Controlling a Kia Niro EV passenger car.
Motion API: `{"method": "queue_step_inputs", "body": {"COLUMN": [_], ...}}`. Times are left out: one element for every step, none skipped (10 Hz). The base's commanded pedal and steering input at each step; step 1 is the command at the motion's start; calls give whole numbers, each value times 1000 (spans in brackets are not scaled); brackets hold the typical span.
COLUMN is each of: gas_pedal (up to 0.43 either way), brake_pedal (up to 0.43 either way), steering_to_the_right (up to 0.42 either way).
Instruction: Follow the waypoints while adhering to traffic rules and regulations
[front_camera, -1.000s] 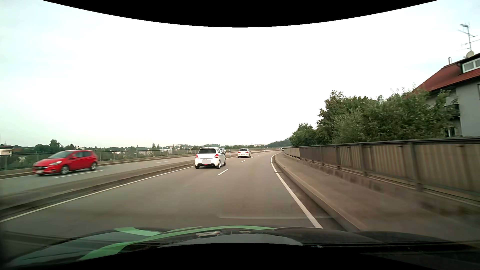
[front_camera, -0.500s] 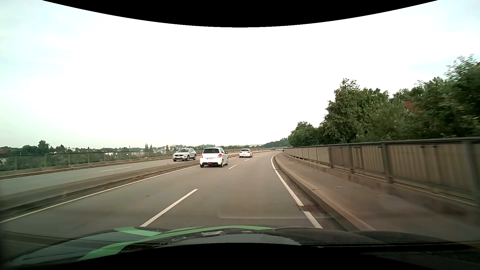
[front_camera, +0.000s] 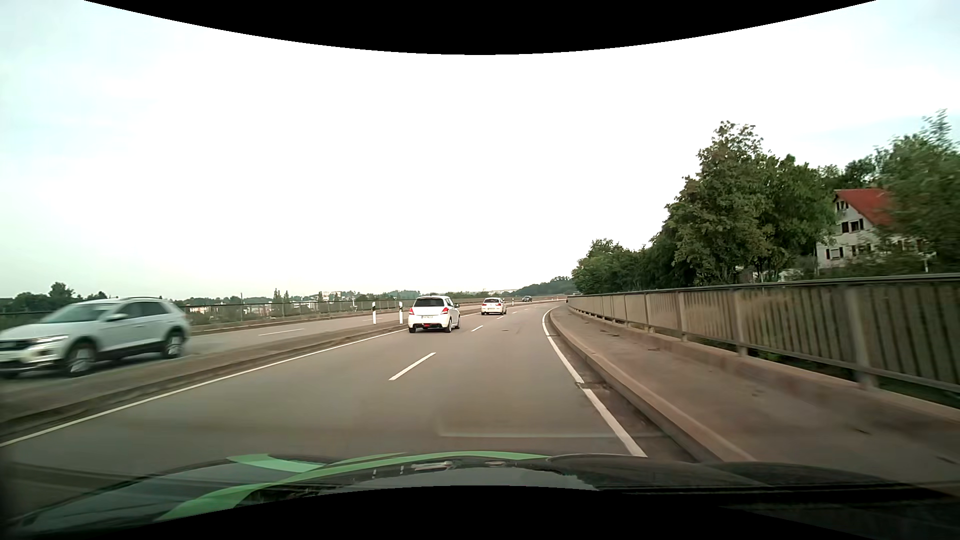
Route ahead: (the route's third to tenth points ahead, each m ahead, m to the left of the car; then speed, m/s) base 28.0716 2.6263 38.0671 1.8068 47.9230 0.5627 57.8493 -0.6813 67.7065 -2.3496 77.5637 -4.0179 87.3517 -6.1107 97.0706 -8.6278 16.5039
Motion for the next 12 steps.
{"method": "queue_step_inputs", "body": {"gas_pedal": [228,228,228,228,228,228,228,228,228,228,228,228], "brake_pedal": [0,0,0,0,0,0,0,0,0,0,0,0], "steering_to_the_right": [10,10,10,10,10,10,11,11,11,11,12,12]}}
